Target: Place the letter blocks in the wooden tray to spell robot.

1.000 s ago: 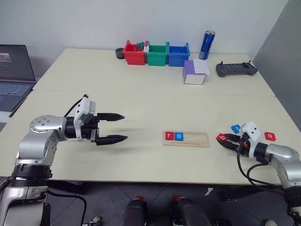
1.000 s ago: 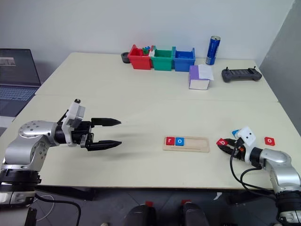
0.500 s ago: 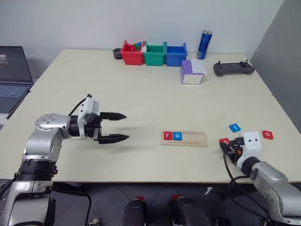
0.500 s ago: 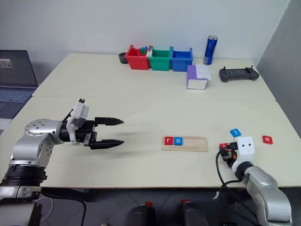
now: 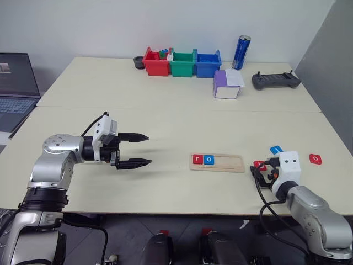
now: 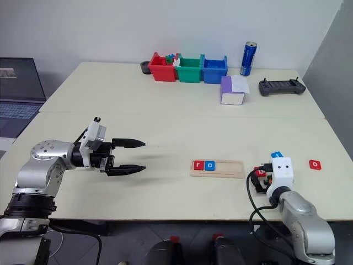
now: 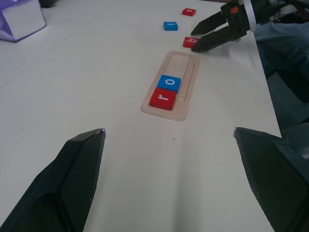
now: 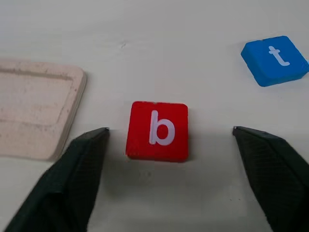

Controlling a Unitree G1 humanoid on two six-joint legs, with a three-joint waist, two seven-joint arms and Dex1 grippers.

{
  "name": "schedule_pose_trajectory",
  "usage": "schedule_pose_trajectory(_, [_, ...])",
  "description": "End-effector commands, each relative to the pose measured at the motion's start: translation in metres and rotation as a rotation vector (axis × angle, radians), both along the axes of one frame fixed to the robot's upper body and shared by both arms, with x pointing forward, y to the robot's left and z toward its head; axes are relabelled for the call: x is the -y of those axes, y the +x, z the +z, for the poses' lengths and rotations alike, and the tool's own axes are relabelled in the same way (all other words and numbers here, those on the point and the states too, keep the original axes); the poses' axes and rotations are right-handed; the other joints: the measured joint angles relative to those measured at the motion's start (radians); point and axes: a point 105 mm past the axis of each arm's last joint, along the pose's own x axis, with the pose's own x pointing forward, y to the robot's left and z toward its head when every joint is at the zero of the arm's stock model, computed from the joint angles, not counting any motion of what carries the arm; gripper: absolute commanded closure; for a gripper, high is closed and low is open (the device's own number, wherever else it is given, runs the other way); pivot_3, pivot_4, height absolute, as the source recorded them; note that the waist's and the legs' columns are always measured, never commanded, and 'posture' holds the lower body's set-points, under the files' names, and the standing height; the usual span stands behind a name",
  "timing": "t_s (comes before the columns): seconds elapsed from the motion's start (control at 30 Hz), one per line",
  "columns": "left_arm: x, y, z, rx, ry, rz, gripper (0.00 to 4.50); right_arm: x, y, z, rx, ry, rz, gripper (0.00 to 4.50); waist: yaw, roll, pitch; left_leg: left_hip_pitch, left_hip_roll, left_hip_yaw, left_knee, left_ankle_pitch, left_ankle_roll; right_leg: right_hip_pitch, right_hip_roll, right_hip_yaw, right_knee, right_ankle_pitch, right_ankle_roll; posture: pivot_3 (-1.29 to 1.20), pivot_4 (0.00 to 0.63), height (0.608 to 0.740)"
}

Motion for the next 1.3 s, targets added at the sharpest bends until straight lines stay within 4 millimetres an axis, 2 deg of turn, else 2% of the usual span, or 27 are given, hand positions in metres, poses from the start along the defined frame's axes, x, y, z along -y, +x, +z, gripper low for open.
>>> schedule_pose_trajectory(0.03, [-0.003,0.0,0.008,0.043,0.002,0.009,0.0,0.011,0.003,0.035,0.091,-0.019,0.164,0.04,0.0,0.0,0.0,0.0,0.0,0.0,0.0,0.0,0.0,0.0,0.0,0.0,0.0,0.0,0.0,0.0,0.15,0.74])
schedule_pose_trajectory(0.13, [-0.003,-0.001,0.008,0.044,-0.001,0.014,0.0,0.021,0.004,0.05,0.112,-0.102,0.398,0.04,0.001,0.0,0.0,0.0,0.0,0.0,0.0,0.0,0.0,0.0,0.0,0.0,0.0,0.0,0.0,0.0,0.15,0.74])
schedule_pose_trajectory(0.27, [-0.003,-0.002,0.007,0.047,-0.006,0.02,0.0,0.037,-0.005,0.035,-0.023,-0.195,0.742,0.04,0.0,-0.001,0.0,0.0,0.0,0.0,-0.001,-0.001,0.001,0.0,0.001,0.0,-0.001,0.0,0.0,0.0,0.15,0.74])
schedule_pose_trajectory(0.37, [-0.003,-0.003,0.008,0.055,-0.013,0.023,0.0,0.047,-0.008,0.033,-0.091,-0.208,0.905,0.04,0.0,-0.001,0.001,0.0,0.001,-0.001,-0.001,-0.001,0.001,0.0,0.002,0.0,-0.001,0.0,0.0,0.0,0.15,0.74])
schedule_pose_trajectory(0.43, [-0.003,-0.005,0.008,0.056,-0.014,0.021,0.0,0.052,-0.001,0.032,-0.109,-0.232,0.975,0.04,-0.004,-0.001,0.001,0.001,0.001,0.0,0.0,0.0,0.001,0.0,0.003,0.0,-0.001,0.0,0.0,0.0,0.15,0.74])
schedule_pose_trajectory(0.53, [-0.002,-0.006,0.008,0.058,-0.013,0.019,0.0,0.056,0.011,0.03,-0.111,-0.269,1.021,0.04,-0.003,-0.001,0.001,0.001,0.001,0.0,0.0,0.0,0.001,0.001,0.002,0.0,0.0,0.0,0.001,0.0,0.15,0.74])
schedule_pose_trajectory(0.67, [-0.001,-0.005,0.011,0.064,-0.031,0.029,0.0,0.05,0.024,0.029,-0.091,-0.285,1.068,0.04,-0.001,-0.001,0.001,0.001,0.001,0.0,0.001,0.0,0.0,0.001,0.002,0.0,0.0,0.0,0.0,0.0,0.15,0.74])
schedule_pose_trajectory(1.27, [-0.006,-0.009,0.014,0.07,-0.041,0.065,0.0,0.031,0.046,0.006,-0.095,-0.271,1.054,0.04,-0.001,0.0,0.001,0.001,0.001,0.001,0.001,0.002,-0.004,0.001,0.001,0.001,0.001,0.0,0.0,0.0,0.15,0.74])
schedule_pose_trajectory(1.3, [-0.007,-0.009,0.015,0.071,-0.04,0.068,0.0,0.031,0.047,0.004,-0.096,-0.272,1.052,0.2,-0.001,0.0,0.001,0.001,0.001,0.001,0.002,0.002,-0.004,0.001,0.001,0.001,0.001,0.0,0.0,0.0,0.15,0.74])
